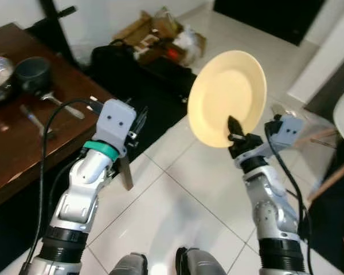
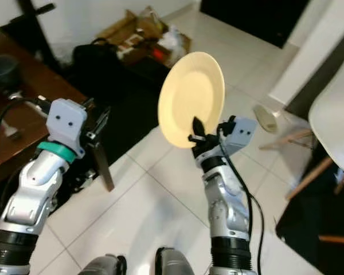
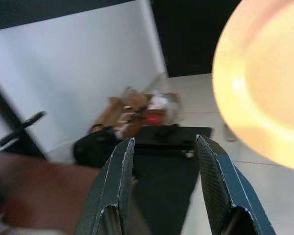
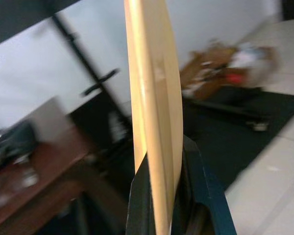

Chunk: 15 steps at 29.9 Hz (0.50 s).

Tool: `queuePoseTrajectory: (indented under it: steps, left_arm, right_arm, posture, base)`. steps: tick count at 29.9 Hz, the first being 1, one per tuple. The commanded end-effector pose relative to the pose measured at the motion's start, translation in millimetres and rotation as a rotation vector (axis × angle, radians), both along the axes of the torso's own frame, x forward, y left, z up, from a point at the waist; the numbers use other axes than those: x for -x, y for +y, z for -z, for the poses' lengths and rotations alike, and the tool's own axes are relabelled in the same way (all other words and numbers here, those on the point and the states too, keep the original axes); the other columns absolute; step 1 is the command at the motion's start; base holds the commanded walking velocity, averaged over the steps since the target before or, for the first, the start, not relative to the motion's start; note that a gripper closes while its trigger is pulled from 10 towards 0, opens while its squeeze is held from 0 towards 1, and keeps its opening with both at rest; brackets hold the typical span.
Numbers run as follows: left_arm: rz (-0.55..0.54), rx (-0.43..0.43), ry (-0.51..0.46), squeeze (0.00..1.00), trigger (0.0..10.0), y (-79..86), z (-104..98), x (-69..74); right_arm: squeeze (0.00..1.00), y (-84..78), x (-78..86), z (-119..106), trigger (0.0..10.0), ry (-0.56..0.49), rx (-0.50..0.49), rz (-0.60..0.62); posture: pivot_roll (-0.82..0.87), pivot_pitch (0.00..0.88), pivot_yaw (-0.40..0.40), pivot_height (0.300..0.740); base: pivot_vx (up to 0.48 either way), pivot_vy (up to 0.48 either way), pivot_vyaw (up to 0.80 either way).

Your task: Setting the table

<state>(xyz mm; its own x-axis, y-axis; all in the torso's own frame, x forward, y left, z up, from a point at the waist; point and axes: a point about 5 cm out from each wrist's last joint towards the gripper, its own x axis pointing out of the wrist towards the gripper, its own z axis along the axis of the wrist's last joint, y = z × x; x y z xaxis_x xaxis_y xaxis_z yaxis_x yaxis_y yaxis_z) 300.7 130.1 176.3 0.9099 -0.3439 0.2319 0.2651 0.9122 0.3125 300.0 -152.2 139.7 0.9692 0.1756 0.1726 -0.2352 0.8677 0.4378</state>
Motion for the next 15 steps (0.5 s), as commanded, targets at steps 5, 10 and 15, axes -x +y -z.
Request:
queuePoseTrajectory:
  steps: [5, 10, 15]
  left_arm:
    - [0.015, 0.004, 0.002, 0.02, 10.0, -6.4, -0.7, 0.9]
    - [0.014, 0.002, 0.002, 0.03, 10.0, -6.6, -1.8, 1.1]
    - [0.007, 0.000, 0.003, 0.03, 10.0, -6.1, -2.9, 1.3]
  right_arm:
    - [0.00, 1.6, 1.9, -3.8, 10.0, -0.027, -0.017, -0.042]
    - [0.00, 4.8, 3.0, -5.2, 10.0, -0.035, -0.023, -0.069]
    - [0.00, 6.9, 3.2, -5.6, 10.0, -0.041, -0.026, -0.085]
  posture:
    - [0.01, 0.000, 0.009, 0.740]
    - [0.01, 0.000, 0.009, 0.740]
    - [0.01, 0.000, 0.010, 0.740]
  base:
    - [0.000, 0.000, 0.80]
    - [0.000, 0.000, 0.79]
    - [0.000, 0.000, 0.79]
